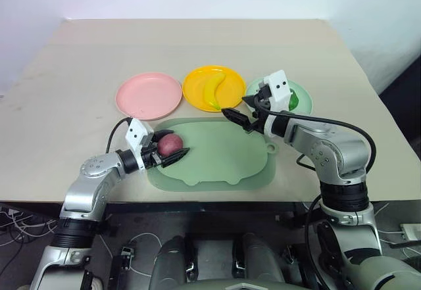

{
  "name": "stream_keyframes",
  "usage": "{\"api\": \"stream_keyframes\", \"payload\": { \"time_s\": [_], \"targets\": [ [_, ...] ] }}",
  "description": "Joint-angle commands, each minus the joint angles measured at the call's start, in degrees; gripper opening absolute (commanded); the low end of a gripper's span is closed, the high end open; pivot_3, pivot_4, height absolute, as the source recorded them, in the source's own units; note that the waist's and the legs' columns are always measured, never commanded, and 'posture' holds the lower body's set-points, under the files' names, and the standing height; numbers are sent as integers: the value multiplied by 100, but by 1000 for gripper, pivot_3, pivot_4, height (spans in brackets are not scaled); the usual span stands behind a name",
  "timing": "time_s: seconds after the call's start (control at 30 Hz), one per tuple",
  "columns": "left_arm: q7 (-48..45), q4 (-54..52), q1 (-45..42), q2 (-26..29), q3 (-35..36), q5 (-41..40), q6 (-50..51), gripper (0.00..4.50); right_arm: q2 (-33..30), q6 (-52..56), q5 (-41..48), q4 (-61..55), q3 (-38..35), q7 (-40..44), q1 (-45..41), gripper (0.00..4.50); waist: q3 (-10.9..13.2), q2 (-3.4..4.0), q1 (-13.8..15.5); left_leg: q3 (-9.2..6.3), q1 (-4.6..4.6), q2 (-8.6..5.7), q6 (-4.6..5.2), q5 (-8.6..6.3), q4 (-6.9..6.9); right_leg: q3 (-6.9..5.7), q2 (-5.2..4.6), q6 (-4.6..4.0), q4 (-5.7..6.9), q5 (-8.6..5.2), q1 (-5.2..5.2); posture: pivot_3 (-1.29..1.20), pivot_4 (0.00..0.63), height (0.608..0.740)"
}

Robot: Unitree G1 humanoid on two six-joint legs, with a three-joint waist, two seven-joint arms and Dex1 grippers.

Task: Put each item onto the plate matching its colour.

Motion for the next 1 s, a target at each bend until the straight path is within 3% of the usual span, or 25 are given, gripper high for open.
{"api": "stream_keyframes", "payload": {
  "time_s": [0.03,0.27,0.6,0.77,1.0],
  "targets": [
    [-46,84,-181,-10,176,-96,-56,2986,-63,34,110,-179,-285,-98,-191,4272,0,0,1,0,0,0,0,0,0,0,0,0,0,0,0,0,150,695],
    [-35,49,-127,68,239,9,-174,2924,-114,25,96,-145,-307,-107,-212,4272,0,0,-16,0,0,0,0,0,0,0,1,0,1,0,-1,0,150,695],
    [492,-304,-440,-132,1280,-953,93,2924,-61,-35,155,-184,-286,-138,-129,4272,0,-1,-1,-3,0,0,1,1,3,0,0,1,3,0,3,0,150,695],
    [1695,690,-1365,-314,1367,-319,-126,2924,-49,-132,106,-61,-215,-117,-152,4272,-3,-6,49,-6,1,-3,2,1,15,-1,-1,1,13,1,8,0,150,695],
    [2691,2129,-2326,-366,1099,642,-294,2924,-41,-240,57,27,-108,-91,-155,4272,-4,-10,59,-5,0,-5,3,1,21,0,0,4,19,2,7,0,150,695]
  ]
}}
